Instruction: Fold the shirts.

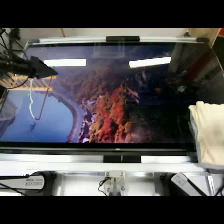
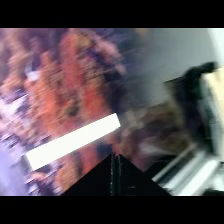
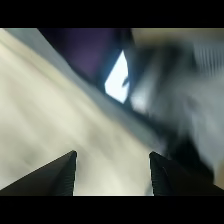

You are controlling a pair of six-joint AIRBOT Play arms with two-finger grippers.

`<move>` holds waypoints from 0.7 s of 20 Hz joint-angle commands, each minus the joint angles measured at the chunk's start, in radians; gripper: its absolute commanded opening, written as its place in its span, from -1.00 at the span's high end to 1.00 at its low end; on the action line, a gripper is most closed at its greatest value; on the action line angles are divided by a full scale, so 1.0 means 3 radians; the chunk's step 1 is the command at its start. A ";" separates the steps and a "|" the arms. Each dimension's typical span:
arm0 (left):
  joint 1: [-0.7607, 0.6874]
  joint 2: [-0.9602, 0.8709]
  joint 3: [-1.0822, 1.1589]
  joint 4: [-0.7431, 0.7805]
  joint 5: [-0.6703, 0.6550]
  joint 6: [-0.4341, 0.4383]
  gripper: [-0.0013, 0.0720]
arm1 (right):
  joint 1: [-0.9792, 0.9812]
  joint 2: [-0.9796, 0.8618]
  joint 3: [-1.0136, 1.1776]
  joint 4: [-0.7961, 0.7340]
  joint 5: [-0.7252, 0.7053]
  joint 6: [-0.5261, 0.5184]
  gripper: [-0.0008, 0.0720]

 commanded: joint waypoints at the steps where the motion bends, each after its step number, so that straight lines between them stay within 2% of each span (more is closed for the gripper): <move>1: -0.0542 0.0001 0.0144 0.2038 0.0050 -0.0622 0.87 | 0.0964 -0.0001 0.0448 0.0182 -0.0662 -0.0066 -0.58; 2: -0.0771 -0.0011 0.0141 0.2509 0.0033 -0.0721 0.87 | 0.1353 -0.0047 0.0448 0.0219 -0.0623 0.0023 -0.58; 3: -0.0971 -0.0034 0.0141 0.2837 0.0006 -0.0875 0.65 | 0.1695 -0.0139 0.0448 0.0244 -0.0472 0.0118 -0.58; 4: -0.1113 -0.0057 0.0140 0.2967 -0.0039 -0.1006 -0.11 | 0.2003 -0.0294 0.0448 0.0272 -0.0228 0.0187 -0.58; 5: -0.1213 -0.0071 0.0118 0.2981 -0.0099 -0.1172 -0.97 | 0.2210 -0.0460 0.0448 0.0384 0.0034 0.0243 -0.58; 6: -0.1302 -0.0052 0.0015 0.2953 -0.0137 -0.1203 -0.98 | 0.2363 -0.0650 0.0448 0.0664 0.0318 0.0247 -0.58; 7: -0.1387 0.0015 -0.0183 0.2926 -0.0116 -0.1200 -0.71 | 0.2462 -0.0809 0.0448 0.0985 0.0547 0.0251 -0.58; 9: -0.1521 0.0238 -0.0673 0.2927 0.0094 -0.1239 -0.64 | 0.2678 -0.1015 0.0448 0.1352 0.0734 0.0294 -0.58; 11: -0.1563 0.0437 -0.1020 0.2899 0.0312 -0.1305 -0.64 | 0.2900 -0.1041 0.0448 0.1127 0.0640 0.0341 -0.58; 14: -0.1563 0.0495 -0.1044 0.2890 0.0369 -0.1303 -0.64 | 0.3118 -0.1039 0.0448 0.0838 0.0608 0.0336 -0.58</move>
